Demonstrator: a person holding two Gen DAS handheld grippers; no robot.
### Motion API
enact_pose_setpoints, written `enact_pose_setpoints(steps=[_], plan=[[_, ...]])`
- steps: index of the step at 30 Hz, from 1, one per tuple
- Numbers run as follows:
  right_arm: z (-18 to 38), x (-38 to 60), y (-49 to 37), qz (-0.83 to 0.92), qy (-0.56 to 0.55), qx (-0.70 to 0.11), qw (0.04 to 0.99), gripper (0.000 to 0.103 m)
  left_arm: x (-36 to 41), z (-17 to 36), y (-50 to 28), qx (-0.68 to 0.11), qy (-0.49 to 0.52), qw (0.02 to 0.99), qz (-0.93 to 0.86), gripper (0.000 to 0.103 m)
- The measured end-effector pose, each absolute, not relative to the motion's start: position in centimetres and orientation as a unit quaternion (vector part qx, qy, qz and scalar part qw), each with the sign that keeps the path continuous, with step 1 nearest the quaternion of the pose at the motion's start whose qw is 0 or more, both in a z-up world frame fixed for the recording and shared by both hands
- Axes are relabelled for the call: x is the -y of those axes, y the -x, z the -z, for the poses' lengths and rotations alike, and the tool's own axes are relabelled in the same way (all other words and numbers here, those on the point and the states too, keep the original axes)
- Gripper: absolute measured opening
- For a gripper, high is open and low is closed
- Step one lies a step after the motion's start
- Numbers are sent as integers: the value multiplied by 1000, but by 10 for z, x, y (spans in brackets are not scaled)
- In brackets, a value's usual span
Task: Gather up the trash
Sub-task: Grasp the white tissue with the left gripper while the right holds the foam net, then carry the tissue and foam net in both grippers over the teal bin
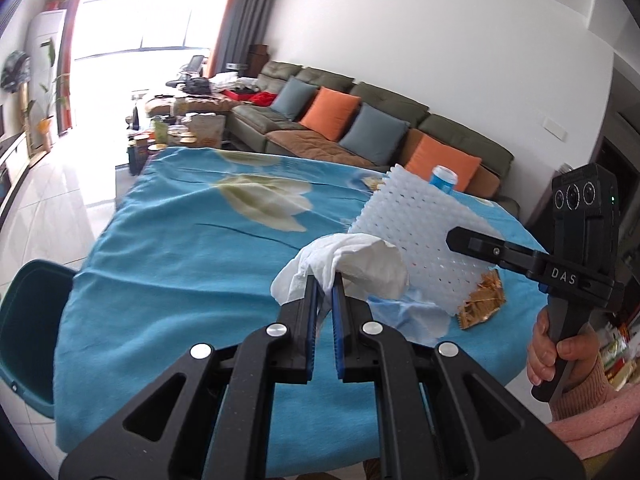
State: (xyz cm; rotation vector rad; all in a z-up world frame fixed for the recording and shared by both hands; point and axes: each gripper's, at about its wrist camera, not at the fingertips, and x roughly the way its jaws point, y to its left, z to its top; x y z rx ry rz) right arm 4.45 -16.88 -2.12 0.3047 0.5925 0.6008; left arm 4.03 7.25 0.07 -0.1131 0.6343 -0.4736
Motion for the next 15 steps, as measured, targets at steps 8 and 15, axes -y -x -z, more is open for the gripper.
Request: enact_pose_setpoints(steps=[8, 15], plan=[[18, 116, -64, -343, -125, -302, 881, 13, -128, -2, -30, -300, 80, 936, 168, 7], [15, 71, -80, -384, -109, -313, 862, 13, -175, -5, -18, -292, 97, 944, 115, 8]])
